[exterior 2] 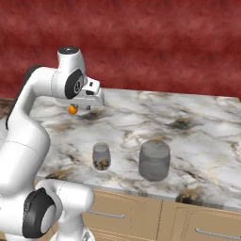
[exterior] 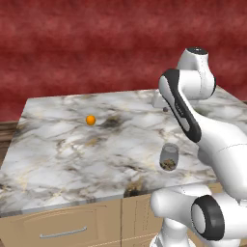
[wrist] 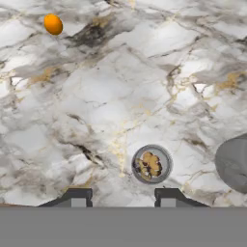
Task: Pick the jar and jar from the dining table and place them in the open cabinet. Close the cabinet after placing the objects.
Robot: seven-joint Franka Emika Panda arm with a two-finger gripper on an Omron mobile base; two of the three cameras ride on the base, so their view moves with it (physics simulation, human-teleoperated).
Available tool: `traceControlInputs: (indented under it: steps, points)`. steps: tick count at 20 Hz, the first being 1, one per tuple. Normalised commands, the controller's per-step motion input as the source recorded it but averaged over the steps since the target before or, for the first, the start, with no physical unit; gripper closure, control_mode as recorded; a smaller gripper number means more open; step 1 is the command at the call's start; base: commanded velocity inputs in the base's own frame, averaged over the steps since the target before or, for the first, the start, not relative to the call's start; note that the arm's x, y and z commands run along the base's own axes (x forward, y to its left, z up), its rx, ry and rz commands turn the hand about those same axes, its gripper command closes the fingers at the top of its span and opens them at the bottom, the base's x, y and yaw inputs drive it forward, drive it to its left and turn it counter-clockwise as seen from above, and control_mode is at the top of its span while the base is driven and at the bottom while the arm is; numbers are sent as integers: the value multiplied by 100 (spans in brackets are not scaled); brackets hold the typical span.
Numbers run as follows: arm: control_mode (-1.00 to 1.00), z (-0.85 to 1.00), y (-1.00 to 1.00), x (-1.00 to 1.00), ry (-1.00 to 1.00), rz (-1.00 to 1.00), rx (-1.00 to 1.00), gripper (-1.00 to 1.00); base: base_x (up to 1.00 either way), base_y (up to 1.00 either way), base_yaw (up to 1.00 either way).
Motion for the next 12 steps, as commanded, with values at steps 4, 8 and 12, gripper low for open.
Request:
traceControlInputs:
  steps: [4,8,12]
  points:
    - [-100,2,-39,0,0,0,0,-100,0,0,0]
    - [-100,-9,-100,39,11,-4,-1,-100,0,0,0]
    - [-100,-7,-100,28,21,-30,-4,-100,0,0,0]
